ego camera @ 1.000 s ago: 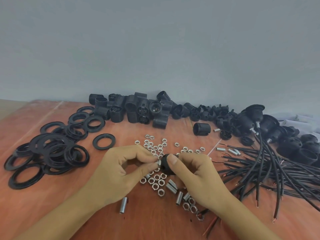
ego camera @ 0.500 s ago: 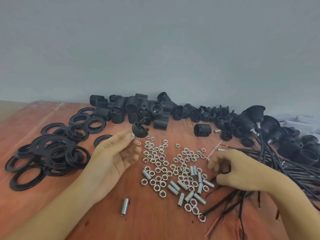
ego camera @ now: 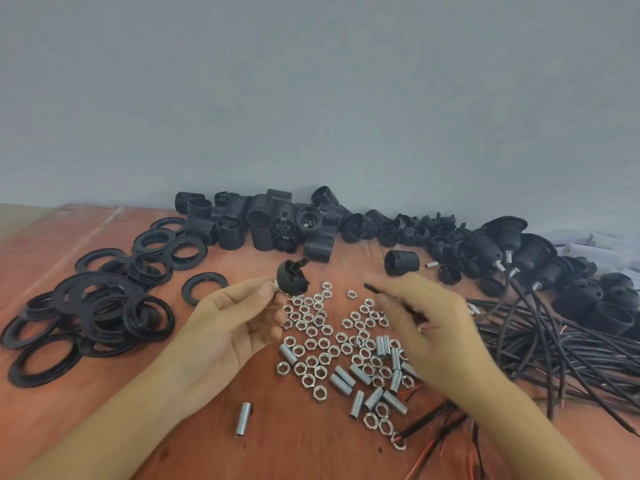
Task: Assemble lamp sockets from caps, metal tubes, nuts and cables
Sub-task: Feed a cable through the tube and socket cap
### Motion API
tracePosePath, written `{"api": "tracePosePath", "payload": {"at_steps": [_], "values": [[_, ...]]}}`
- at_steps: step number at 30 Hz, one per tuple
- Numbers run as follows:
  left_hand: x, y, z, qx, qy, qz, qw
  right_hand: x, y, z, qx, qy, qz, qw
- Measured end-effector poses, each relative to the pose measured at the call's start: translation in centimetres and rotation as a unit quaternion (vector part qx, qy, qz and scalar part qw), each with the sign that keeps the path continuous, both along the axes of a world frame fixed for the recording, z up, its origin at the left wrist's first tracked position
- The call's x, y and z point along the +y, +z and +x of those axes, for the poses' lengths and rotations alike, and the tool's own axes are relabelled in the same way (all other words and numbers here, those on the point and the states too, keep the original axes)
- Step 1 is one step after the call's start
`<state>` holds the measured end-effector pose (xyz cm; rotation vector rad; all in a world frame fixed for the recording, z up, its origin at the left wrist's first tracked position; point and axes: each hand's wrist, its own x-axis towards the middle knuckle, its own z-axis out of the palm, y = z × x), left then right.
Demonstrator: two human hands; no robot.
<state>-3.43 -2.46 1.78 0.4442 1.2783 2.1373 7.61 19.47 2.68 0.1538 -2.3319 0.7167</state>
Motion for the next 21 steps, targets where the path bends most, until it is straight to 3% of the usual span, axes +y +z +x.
{"api": "tracePosePath", "payload": {"at_steps": [6,12,21], "values": [[-0.1,0.3,0.2,0.020,-0.013,-0.015,1.000,-1.7,-0.8,-0.6,0.013,-0.001,0.025,1.000],[-0.1,0.2,0.3,0.052,-0.014,-0.029,0.998,-1.9,-0.9,-0.3,-0.040,-0.024,0.071,0.996],[0.0,-0.1,0.7,0.098,-0.017,-0.052,0.994,-2.4,-0.7,0.0,-0.052,0.028,0.034,0.998]]}}
